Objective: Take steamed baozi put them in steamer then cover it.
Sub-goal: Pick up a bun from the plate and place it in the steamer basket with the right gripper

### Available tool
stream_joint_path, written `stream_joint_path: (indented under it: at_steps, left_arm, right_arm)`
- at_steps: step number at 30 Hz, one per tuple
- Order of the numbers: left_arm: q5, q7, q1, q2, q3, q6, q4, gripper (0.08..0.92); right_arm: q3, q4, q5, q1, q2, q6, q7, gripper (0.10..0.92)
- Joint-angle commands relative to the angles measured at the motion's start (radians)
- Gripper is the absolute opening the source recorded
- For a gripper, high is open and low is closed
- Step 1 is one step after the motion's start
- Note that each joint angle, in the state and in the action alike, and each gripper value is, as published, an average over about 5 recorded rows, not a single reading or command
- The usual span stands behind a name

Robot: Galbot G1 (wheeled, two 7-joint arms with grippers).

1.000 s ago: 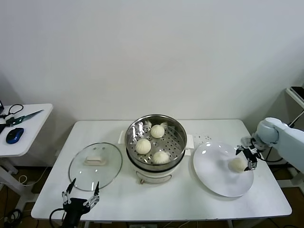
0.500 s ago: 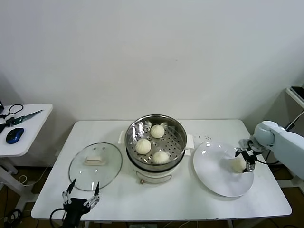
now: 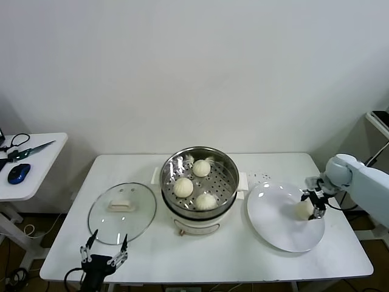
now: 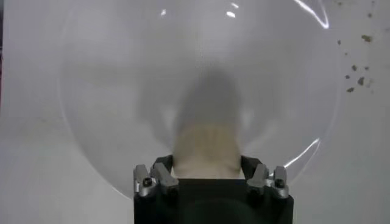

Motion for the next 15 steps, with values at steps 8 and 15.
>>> stream_joint_path:
  at_steps: [8,15]
  left_arm:
    - [-0.007,0.000,-0.014,0.000,0.040,-0.008,-0.007,0.823]
    - [-0.009,0.000,-0.016,0.007,0.072,-0.016,-0.006,0.823]
  right_arm:
    - [-0.547,0.115,0.578,0.680,0.146,-0.149,0.044,0.713]
    - [-0.746,0.162,0.872,0.897,0.328,-0.207,0.083,0.712]
